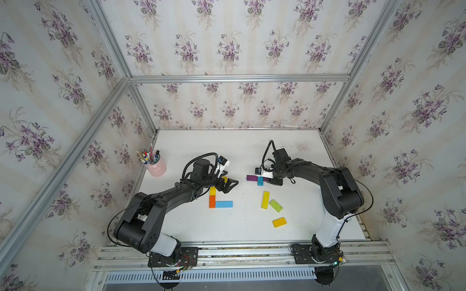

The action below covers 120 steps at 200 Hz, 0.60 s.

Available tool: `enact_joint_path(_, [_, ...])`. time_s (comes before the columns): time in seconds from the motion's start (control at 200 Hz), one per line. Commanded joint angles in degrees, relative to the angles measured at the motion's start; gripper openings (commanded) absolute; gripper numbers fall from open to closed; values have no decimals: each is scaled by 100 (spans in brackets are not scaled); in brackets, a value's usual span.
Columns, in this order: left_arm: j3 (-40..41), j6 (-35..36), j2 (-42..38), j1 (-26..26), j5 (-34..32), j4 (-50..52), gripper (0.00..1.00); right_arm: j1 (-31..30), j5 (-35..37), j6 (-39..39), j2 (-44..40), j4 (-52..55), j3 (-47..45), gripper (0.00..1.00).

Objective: Assemble the letter t with building blocks
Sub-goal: Assemble the building block at the center of the board.

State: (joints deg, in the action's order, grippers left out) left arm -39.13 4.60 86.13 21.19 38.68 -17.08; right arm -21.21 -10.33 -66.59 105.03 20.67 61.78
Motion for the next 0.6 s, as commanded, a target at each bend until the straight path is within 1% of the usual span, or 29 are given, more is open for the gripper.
enact_joint_path(0.0, [-43, -21, 16, -10, -1, 29, 100, -5, 83, -226, 78, 394, -51, 37])
enact_joint_path(0.205, [-76, -46, 52, -10, 15, 57, 100, -5, 109, -274, 110, 315, -37, 37])
enact_joint_path(0.44, [-103, -72, 97, -10, 75, 57, 100, 11, 160, -187, 5, 114, -131, 50])
enact_joint_path(0.595, [-129, -108, 141, -10, 138, 47, 100, 10, 73, -86, -229, -30, -219, 55])
